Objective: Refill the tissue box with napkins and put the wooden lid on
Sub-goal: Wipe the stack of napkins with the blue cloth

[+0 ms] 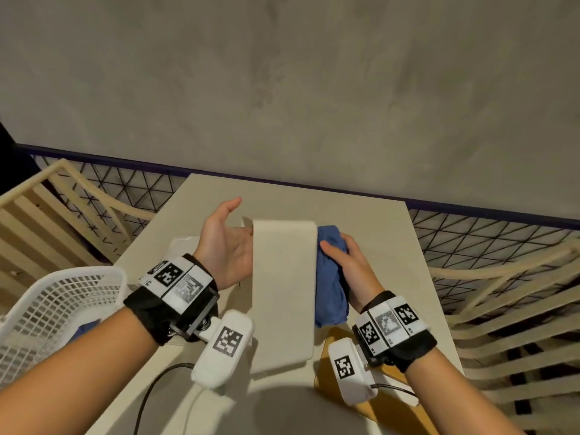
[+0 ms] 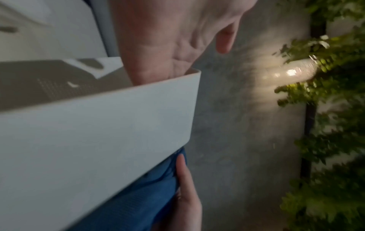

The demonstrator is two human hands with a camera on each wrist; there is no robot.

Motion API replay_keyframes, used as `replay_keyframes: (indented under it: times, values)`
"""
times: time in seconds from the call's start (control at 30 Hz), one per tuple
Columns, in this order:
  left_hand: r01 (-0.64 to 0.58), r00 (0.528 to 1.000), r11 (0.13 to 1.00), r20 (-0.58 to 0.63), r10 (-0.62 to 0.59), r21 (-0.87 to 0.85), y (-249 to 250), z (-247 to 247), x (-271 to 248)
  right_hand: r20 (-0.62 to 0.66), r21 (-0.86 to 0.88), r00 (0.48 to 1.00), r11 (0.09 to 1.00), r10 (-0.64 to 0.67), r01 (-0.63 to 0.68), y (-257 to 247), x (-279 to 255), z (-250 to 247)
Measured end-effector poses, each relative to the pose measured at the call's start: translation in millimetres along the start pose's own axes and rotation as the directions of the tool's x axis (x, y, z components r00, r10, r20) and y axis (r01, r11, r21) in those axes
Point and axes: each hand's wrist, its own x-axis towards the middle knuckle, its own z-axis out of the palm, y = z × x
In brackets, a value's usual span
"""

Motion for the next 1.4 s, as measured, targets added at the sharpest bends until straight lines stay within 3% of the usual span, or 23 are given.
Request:
replay_keyframes:
  times: [0.17,0.33,0.43,0.5,0.63,0.87,0.97,1.03,1.17,1.3,1.4]
  values:
    - [0.029,0.992,0.999,-0.124,-0.026,0.030,-10,-2,5,0.046,-0.007,0.996,0.997,-0.080,0.080,2,-10,0]
    - [-0.026,0.985,0.999,-0.169,0.033,0.044,-12,-1,9,0.090,-0.158,0.969,0.958,-0.228,0.240,2,-23,1]
    - [-0.062,0.983,0.997,-0.171,0.069,0.046,-12,2,11,0.137,-0.310,0.936,0.883,-0.325,0.352,-2,-29,1]
    - [-0.064,0.982,0.997,-0.177,0.071,0.043,-12,3,12,0.162,-0.424,0.871,0.764,-0.464,0.486,-4,-33,1]
    - [-0.057,0.981,0.998,-0.186,0.055,-0.007,-13,8,12,0.298,-0.605,0.653,0.391,-0.696,0.693,-14,-40,3]
    - [-0.074,0.991,0.997,-0.109,0.076,0.025,-4,14,10,0.441,-0.712,0.470,0.022,-0.764,0.702,-42,-48,9]
    - [-0.110,0.988,0.990,-0.100,0.119,0.085,-3,21,9,0.559,-0.717,0.383,-0.196,-0.735,0.669,-39,-51,16]
    - [-0.086,0.987,0.987,-0.122,0.103,0.136,-7,23,11,0.599,-0.736,0.398,-0.282,-0.695,0.615,-33,-47,27]
    - [-0.045,0.979,0.980,-0.187,0.081,0.192,-16,18,14,0.671,-0.715,0.502,-0.297,-0.546,0.633,-25,-36,39]
    - [-0.118,0.962,0.979,-0.225,0.154,0.165,-16,6,15,0.675,-0.714,0.584,-0.198,-0.450,0.672,-31,-33,13]
    - [-0.119,0.958,0.971,-0.233,0.167,0.206,-17,10,15,0.632,-0.706,0.550,-0.113,-0.546,0.699,-29,-38,14]
